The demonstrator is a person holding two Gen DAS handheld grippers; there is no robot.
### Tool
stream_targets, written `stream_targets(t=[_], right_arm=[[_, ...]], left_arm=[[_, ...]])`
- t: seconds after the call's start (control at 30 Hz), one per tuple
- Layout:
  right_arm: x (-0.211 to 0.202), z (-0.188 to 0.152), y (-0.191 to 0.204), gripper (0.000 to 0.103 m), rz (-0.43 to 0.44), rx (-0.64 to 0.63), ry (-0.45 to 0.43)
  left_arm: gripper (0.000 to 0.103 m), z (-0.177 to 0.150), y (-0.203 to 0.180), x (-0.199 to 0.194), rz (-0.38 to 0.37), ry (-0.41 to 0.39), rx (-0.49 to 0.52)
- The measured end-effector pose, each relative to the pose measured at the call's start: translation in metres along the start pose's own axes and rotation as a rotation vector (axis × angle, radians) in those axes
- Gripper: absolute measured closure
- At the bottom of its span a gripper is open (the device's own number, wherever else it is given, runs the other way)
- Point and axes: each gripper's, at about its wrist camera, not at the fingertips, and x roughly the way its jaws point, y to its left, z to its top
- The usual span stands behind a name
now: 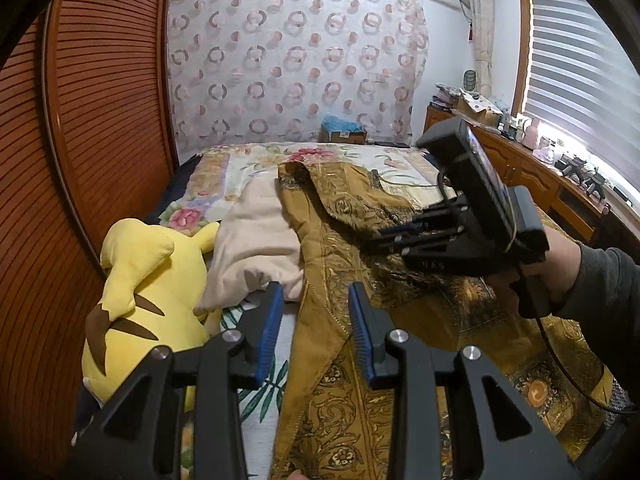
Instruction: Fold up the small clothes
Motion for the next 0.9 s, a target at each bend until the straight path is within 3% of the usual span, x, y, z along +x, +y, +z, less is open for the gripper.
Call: stream_targets(t=[0.13, 0.23, 0.27, 0.33, 0.43, 0.5, 0.57, 0.63, 0.9], right_arm=[[-0.014, 0.004, -0.015, 0.092, 0.000, 0.054, -0.048], [-0.025, 0.008, -0.035, 0.091, -0.049, 0.114, -0.088], [-0.029, 0.009, -0.044, 0.087, -0.089, 0.150, -0.103], [-0.039, 0.009, -0.056, 0.067, -0.125, 0.197, -0.146], [-0.058, 0.006, -0.071, 0.053, -0.116, 0.251, -0.187], [-0.071, 0.001, -0.076, 0.051, -0.113, 0.265, -0.199], [-0.089, -0.011, -0.083, 0.047, -0.115, 0.262, -0.215], [-0.105, -0.023, -0.093, 0.034, -0.135, 0.262, -0.219], [-0.180, -0.098, -0.125, 0.032, -0.233, 0.296, -0.240]], left_arm=[[0.072, 0.001, -0.004, 0.002, -0.004, -0.004, 0.000], [0.072, 0.002, -0.005, 0.004, -0.008, -0.003, 0.000], [0.072, 0.003, -0.006, 0.006, -0.007, 0.001, -0.001], [0.072, 0.004, -0.008, 0.010, -0.009, 0.007, -0.002], [0.072, 0.006, -0.015, 0.016, -0.017, 0.017, -0.004], [0.072, 0.006, -0.021, 0.021, -0.020, 0.024, 0.001], [0.072, 0.007, -0.028, 0.024, -0.023, 0.026, 0.008], [0.072, 0.008, -0.036, 0.026, -0.029, 0.026, 0.015], [0.072, 0.015, -0.074, 0.039, -0.055, 0.023, 0.058]])
